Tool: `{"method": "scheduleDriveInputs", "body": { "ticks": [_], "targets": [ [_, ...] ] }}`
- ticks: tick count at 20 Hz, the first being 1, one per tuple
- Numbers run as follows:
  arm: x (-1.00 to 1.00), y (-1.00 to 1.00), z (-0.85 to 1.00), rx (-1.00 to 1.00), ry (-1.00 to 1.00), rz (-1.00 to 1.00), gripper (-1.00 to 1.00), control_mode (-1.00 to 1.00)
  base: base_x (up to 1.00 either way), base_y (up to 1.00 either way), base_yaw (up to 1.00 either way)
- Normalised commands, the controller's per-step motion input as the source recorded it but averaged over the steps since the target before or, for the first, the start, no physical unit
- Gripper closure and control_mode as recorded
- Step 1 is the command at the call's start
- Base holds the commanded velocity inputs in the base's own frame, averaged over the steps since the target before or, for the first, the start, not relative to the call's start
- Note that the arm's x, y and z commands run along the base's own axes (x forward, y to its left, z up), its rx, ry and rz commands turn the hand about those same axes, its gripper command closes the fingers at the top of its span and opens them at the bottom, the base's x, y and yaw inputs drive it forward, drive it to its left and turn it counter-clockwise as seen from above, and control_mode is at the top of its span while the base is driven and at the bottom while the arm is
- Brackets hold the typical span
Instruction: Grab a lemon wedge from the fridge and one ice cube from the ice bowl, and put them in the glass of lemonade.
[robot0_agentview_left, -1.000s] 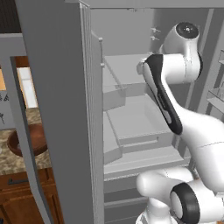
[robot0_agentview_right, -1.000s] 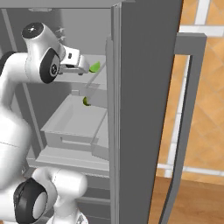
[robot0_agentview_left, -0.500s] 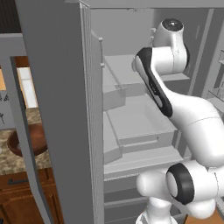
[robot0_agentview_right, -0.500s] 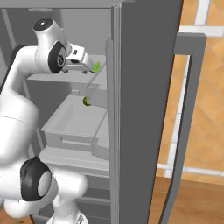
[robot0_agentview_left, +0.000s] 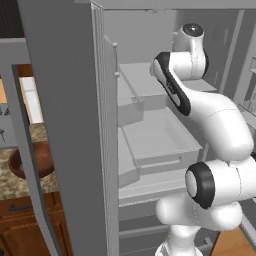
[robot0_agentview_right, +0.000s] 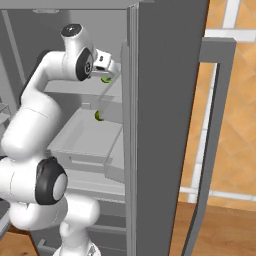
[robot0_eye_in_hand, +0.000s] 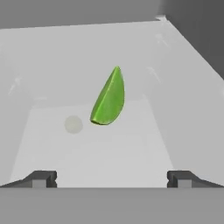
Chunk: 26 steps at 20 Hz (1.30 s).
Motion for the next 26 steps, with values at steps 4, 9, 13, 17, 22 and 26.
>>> {"method": "scheduleDriveInputs", "body": {
  "ticks": [4, 9, 13, 17, 22, 26],
  "targets": [
    [0.78, -0.04, -0.04, 0.03, 0.01, 0.0, -1.0, -1.0, 0.0, 0.0, 0.0],
    [0.62, 0.0, -0.09, 0.0, 0.03, 0.0, -1.0, -1.0, 0.0, 0.0, 0.0],
    [0.52, 0.0, -0.08, 0.0, 0.0, 0.0, -1.0, -1.0, 0.0, 0.0, 0.0],
    [0.08, 0.0, -0.2, 0.0, 0.0, 0.0, -1.0, -1.0, 0.0, 0.0, 0.0],
    [-0.04, 0.0, -0.05, 0.0, 0.0, 0.0, -1.0, -1.0, 0.0, 0.0, 0.0],
    [-0.01, 0.0, -0.02, 0.0, -0.02, -0.02, -1.0, -1.0, 0.0, 0.0, 0.0]
  ]
}}
